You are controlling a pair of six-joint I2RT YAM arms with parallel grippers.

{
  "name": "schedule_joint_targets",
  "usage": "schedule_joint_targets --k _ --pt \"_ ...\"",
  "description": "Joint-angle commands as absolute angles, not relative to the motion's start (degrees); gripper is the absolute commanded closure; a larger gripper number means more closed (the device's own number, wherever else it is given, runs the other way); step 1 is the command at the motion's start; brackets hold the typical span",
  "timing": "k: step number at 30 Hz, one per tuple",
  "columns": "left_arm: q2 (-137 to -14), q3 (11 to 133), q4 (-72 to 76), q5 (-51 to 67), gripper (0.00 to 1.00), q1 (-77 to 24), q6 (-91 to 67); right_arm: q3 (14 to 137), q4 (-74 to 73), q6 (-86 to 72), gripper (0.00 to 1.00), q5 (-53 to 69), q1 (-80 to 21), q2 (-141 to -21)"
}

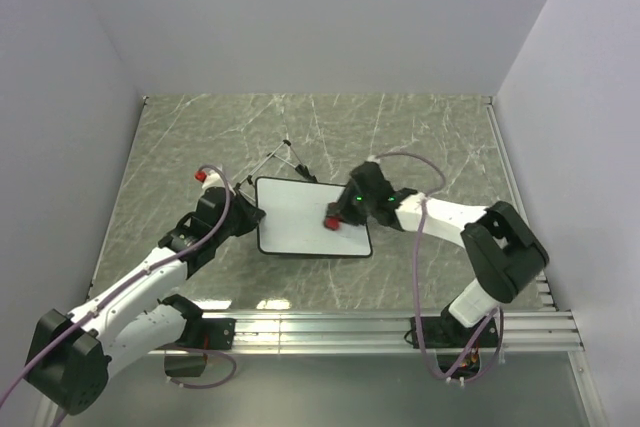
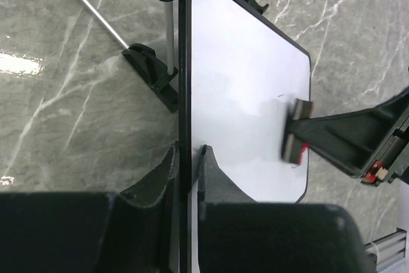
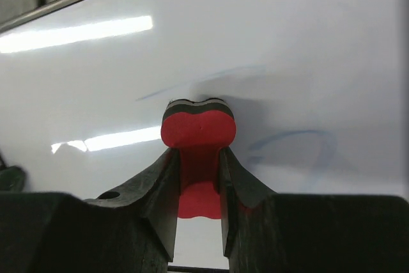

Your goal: Erase the whiteboard

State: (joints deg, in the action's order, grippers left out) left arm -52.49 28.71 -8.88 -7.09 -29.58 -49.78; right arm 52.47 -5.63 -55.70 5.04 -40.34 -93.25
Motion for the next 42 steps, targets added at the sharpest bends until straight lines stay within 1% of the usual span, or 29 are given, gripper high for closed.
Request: schedule_joint_targets --k 1,2,4,7,12,13,16,18,21,24,25,27,28,30,31,33,36,42 --pt "-53.3 32.8 -9.0 -7.0 1.00 -29.9 -44.9 41.0 -5.2 -55.9 1.00 8.5 -35.5 -92.7" --pt "-53.4 33.3 -9.1 -6.9 1.00 -29.9 -44.7 38.2 -4.1 -56.2 1.00 9.6 -34.7 -92.5" --pt "-53.8 33.6 -9.1 -6.9 1.00 -29.9 -44.4 37.8 -3.3 -56.4 1.00 10.8 -33.9 -92.5" --pt "-54.0 33.7 -9.1 -6.9 1.00 -29.9 -44.3 42.0 -4.3 -56.9 1.00 12.5 -33.9 -94.5" --pt "-54.5 33.5 -8.4 -6.3 1.00 -29.9 -44.6 60.2 -10.4 -56.1 1.00 13.6 -35.9 -101.8" --pt "-54.7 33.4 -8.2 -6.0 1.00 -29.9 -44.7 66.8 -13.9 -54.9 1.00 13.4 -36.9 -103.1" --pt "-55.3 33.5 -7.9 -6.1 1.00 -30.0 -44.7 74.2 -18.6 -54.6 1.00 13.0 -38.6 -107.4" --pt "-55.5 33.8 -8.1 -6.1 1.00 -30.0 -44.7 76.1 -18.6 -55.5 1.00 13.4 -39.5 -108.5" --pt "-55.7 34.7 -8.4 -6.2 1.00 -30.0 -44.4 72.8 -17.1 -56.8 1.00 13.4 -39.6 -107.2" --pt "-56.3 35.6 -8.9 -6.3 1.00 -30.0 -44.0 65.6 -15.1 -56.9 1.00 12.9 -38.6 -104.9" --pt "-56.3 35.9 -8.9 -6.5 1.00 -29.9 -43.9 61.4 -13.9 -56.6 1.00 12.8 -38.1 -103.6" --pt "-56.5 36.3 -8.9 -6.8 1.00 -29.9 -43.9 56.8 -11.5 -56.1 1.00 12.7 -36.2 -102.3" --pt "-56.5 36.5 -8.9 -6.7 1.00 -29.9 -43.9 52.0 -10.4 -56.0 1.00 13.1 -35.2 -101.2" --pt "-56.8 37.0 -8.9 -6.6 1.00 -29.9 -43.7 47.2 -7.6 -56.1 1.00 14.3 -33.0 -100.4" --pt "-56.9 37.2 -9.1 -6.5 1.00 -29.8 -43.4 43.1 -4.6 -56.2 1.00 15.9 -30.3 -100.0" --pt "-57.0 37.5 -9.3 -6.5 1.00 -29.8 -43.2 40.6 -3.0 -55.9 1.00 16.6 -28.4 -100.0" --pt "-56.9 37.7 -9.7 -6.9 1.00 -29.7 -43.0 40.7 -5.4 -53.5 1.00 15.6 -27.7 -99.5" --pt "-56.9 38.2 -10.1 -7.2 1.00 -29.6 -42.9 39.7 -11.8 -52.9 1.00 14.9 -28.3 -91.4"
